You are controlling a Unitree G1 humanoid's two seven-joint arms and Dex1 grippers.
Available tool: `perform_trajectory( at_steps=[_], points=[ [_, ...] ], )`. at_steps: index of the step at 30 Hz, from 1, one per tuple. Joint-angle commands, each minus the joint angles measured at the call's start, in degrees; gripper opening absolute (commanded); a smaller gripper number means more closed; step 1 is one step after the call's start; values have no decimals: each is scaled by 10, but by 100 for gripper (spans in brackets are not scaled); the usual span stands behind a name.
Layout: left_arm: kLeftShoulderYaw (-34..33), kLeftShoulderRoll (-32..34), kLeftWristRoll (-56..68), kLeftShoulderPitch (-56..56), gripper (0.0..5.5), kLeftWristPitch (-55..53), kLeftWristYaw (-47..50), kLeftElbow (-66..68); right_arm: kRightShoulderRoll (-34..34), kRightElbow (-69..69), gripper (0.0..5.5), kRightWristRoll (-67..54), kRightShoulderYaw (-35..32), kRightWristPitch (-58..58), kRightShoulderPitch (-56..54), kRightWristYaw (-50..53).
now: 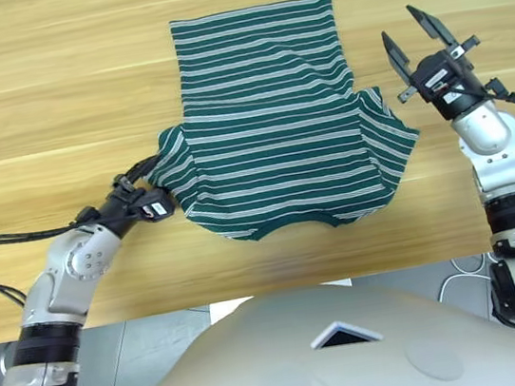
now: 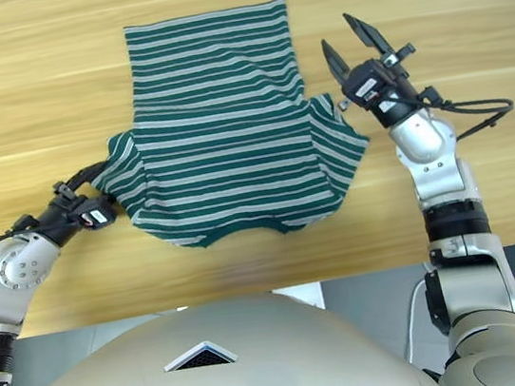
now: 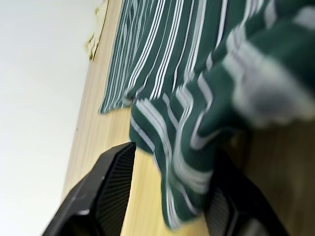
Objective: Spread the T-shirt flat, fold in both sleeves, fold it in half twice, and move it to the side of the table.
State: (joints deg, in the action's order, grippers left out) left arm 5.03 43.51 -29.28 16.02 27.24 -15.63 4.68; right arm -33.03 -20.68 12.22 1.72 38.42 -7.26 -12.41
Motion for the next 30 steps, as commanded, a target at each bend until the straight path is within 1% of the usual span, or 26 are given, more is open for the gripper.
perform_trajectory(
  at_steps=[1, 6, 12, 15, 24, 28, 30],
  points=[
    [-5, 13, -21, 25, 215, -25, 3, 13, 2, -14, 197, -1, -3, 8, -9, -1],
    [-16, 13, -26, 25, 215, -39, 23, 13, 6, -24, 197, 4, 1, 13, -9, 0],
    [14, 7, -48, -4, 215, -39, 32, 39, 8, -22, 197, 4, 0, 16, -6, 0],
    [28, 8, -50, -13, 164, -33, 25, 44, 8, -18, 201, 3, -2, 16, -1, 2],
    [66, 24, -66, -20, 47, -34, 16, 57, 8, -18, 201, 5, -4, 17, 7, 6],
    [67, 31, -67, -17, 4, -39, 15, 57, 10, -19, 201, 7, -1, 15, 4, 8],
    [70, 31, -62, -14, 1, -36, 13, 54, 11, -21, 201, 8, 0, 15, 2, 9]
  ],
)
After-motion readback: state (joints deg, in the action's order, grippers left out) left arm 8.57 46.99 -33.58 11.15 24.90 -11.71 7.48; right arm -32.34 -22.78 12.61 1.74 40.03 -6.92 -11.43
